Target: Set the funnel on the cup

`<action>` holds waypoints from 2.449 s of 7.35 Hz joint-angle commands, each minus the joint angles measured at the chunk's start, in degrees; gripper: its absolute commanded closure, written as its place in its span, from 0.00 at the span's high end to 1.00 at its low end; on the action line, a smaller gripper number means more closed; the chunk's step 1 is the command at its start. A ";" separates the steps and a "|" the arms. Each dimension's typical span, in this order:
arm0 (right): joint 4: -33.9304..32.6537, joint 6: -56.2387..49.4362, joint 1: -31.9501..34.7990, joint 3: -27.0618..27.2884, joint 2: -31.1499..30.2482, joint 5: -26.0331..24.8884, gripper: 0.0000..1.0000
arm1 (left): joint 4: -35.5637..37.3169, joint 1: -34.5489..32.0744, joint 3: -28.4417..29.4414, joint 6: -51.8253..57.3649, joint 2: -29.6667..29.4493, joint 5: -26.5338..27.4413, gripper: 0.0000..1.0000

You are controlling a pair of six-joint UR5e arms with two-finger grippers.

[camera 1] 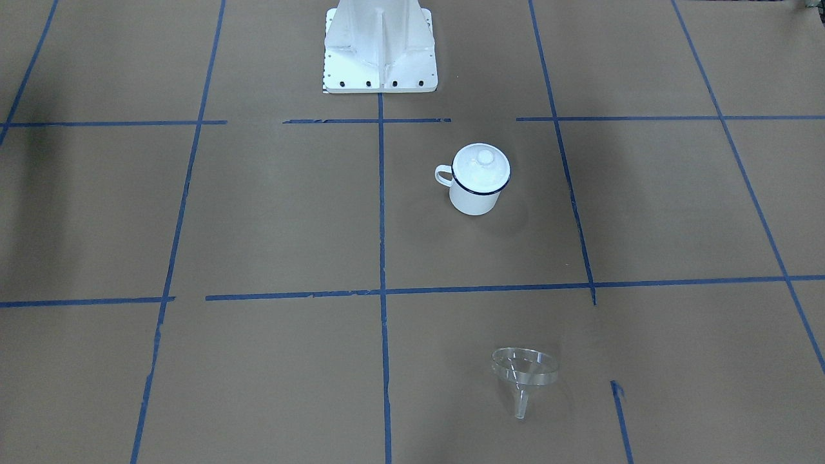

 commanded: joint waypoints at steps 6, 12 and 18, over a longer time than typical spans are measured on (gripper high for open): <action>0.00 0.00 0.00 0.06 0.09 0.00 1.00 | -19.43 27.52 -6.99 -49.20 -2.27 0.77 1.00; 0.00 0.00 0.00 0.06 0.09 0.00 1.00 | 17.38 53.21 -13.80 -74.67 -22.91 23.21 1.00; 0.00 0.00 0.00 0.06 0.09 0.00 1.00 | 17.40 61.06 -10.72 -80.84 -23.01 32.20 0.89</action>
